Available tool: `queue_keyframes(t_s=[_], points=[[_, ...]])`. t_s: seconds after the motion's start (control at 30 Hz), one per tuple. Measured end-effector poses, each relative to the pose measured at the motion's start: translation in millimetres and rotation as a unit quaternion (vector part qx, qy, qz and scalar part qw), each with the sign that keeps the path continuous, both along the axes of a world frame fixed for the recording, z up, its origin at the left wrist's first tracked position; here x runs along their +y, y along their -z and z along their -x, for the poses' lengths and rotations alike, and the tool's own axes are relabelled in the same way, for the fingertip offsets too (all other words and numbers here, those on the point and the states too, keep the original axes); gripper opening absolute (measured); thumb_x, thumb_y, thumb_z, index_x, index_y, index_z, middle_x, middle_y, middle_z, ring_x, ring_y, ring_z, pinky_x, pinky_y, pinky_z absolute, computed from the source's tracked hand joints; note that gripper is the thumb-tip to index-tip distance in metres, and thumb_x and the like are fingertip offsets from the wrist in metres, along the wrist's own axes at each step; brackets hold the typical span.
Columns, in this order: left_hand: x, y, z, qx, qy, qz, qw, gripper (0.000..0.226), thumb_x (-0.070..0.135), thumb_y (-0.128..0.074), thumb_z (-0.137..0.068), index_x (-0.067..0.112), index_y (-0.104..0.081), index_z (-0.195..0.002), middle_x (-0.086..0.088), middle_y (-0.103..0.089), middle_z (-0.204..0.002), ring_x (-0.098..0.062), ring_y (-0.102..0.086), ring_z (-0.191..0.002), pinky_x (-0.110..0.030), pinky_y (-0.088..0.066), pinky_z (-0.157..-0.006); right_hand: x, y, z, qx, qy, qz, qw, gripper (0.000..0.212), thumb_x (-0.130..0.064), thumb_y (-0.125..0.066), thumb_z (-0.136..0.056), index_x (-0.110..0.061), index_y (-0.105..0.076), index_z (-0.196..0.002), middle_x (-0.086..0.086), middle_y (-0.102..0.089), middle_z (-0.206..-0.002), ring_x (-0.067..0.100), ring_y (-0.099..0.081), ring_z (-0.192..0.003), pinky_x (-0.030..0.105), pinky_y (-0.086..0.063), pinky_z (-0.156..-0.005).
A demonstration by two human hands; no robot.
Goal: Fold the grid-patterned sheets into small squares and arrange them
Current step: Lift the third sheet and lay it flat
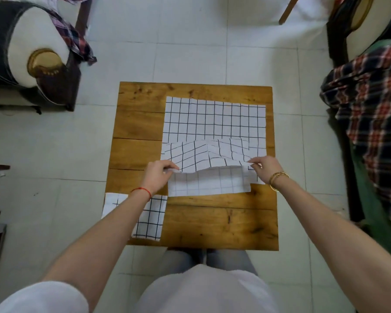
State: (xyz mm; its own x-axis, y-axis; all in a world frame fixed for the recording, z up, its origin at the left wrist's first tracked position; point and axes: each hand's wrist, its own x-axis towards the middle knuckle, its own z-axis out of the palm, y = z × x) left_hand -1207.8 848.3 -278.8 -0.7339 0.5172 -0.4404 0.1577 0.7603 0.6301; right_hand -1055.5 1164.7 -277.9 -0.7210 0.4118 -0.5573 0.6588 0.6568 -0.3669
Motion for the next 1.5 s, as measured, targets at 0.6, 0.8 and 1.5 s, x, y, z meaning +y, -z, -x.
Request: queue_keyframes(t_s=[0.6,0.8,1.5], points=[[-9,86,-51,-0.072,-0.014,0.049,0.996,0.032,0.003,-0.048,-0.095,0.022,-0.071,-0.107,0.005,-0.069,-0.112,-0.009,-0.063,-0.094,-0.026,-0.053,-0.089,-17,92,-42,-0.116,-0.153,-0.068,0.979,0.045,-0.019,-0.048,-0.089,-0.024,-0.052,-0.133,-0.003,-0.047,-0.143,0.023,-0.040,-0.125,0.034,-0.036,-0.104],[-1,88,-33,-0.006,-0.091,0.044,0.995,0.028,0.004,-0.048,-0.094,0.021,-0.069,-0.090,0.005,-0.069,-0.092,-0.005,-0.058,-0.071,-0.026,-0.055,-0.070,-5,92,-17,-0.062,-0.011,-0.029,0.998,0.042,-0.009,-0.048,-0.086,-0.013,-0.058,-0.126,0.007,-0.055,-0.130,0.025,-0.046,-0.121,0.035,-0.041,-0.102],[32,127,24,-0.145,-0.365,0.015,0.920,0.027,0.026,-0.064,-0.090,0.007,-0.062,-0.110,-0.001,-0.057,-0.098,-0.015,-0.052,-0.094,-0.025,-0.041,-0.081,9,130,50,0.009,0.376,0.128,0.918,0.030,-0.029,-0.068,-0.082,-0.016,-0.045,-0.067,0.001,-0.046,-0.068,0.017,-0.042,-0.064,0.028,-0.037,-0.064]])
